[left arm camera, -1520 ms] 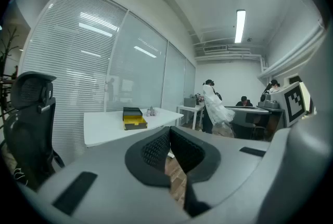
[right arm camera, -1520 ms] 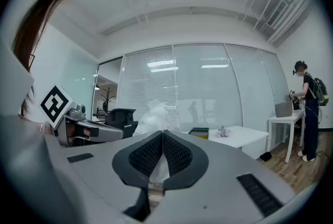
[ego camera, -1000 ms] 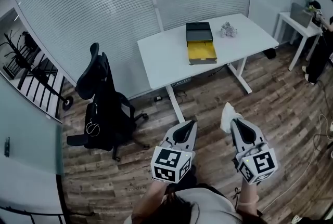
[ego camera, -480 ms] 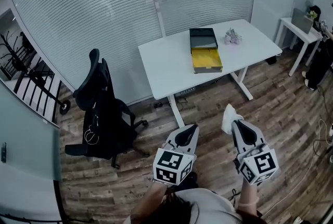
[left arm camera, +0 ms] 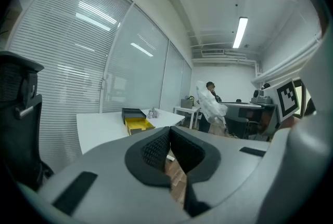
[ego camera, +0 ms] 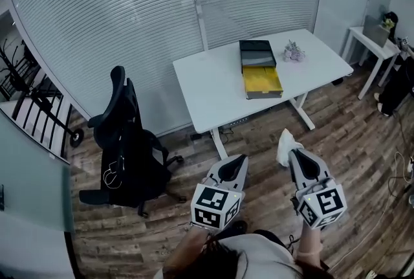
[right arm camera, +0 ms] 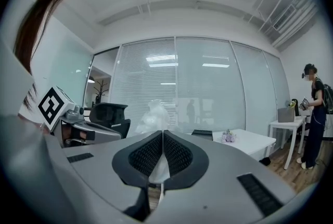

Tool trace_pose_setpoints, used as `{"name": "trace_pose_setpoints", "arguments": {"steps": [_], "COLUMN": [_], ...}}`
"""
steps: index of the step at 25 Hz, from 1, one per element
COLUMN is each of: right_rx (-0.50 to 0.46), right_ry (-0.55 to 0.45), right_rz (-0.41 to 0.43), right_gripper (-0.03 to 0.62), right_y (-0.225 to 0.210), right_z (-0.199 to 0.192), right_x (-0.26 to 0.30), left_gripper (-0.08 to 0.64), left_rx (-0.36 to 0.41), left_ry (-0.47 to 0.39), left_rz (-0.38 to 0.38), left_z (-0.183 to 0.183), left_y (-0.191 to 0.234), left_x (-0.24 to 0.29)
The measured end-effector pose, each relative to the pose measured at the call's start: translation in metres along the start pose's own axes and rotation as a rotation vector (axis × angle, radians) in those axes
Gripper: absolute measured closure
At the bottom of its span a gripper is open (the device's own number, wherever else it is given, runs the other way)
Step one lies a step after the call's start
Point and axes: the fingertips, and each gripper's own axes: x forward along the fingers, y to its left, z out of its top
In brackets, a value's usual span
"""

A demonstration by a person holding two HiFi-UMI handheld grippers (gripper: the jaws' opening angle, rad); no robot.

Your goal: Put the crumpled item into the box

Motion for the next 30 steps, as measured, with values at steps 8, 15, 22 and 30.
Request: {"name": "trace_pose_setpoints", "arguments": {"steps": [8,15,22,30], "right_rx": [-0.013,-0.017,-0.001,0.02], "right_ry": [0.039,0.037,0.029,0.026], "right_rz": [-0.009,-0.013,0.002,0.022], "right_gripper": [0.56,0.56,0.56,0.56], "right_y": [0.001,-0.008,-0.025,-0.056], "right_z": [-0.002,-0.002,-0.005,-0.01], "right_x": [0.022,0.031,0.052,0.078], "left_gripper": [0.541,0.541,0.541,0.541], "left_rx": [-0.019,-0.023,-0.021,-0.008], "left_ry": [-0.004,-0.007,-0.002,0.009], "left_rz": [-0.011,-0.018,-0.005,0.011], "left_z": [0.004,0.003,0.006,0.013], "left_y": [0.022,0.024,0.033,0.044], "left_x": [0.012,0.025,0.047,0.086]}}
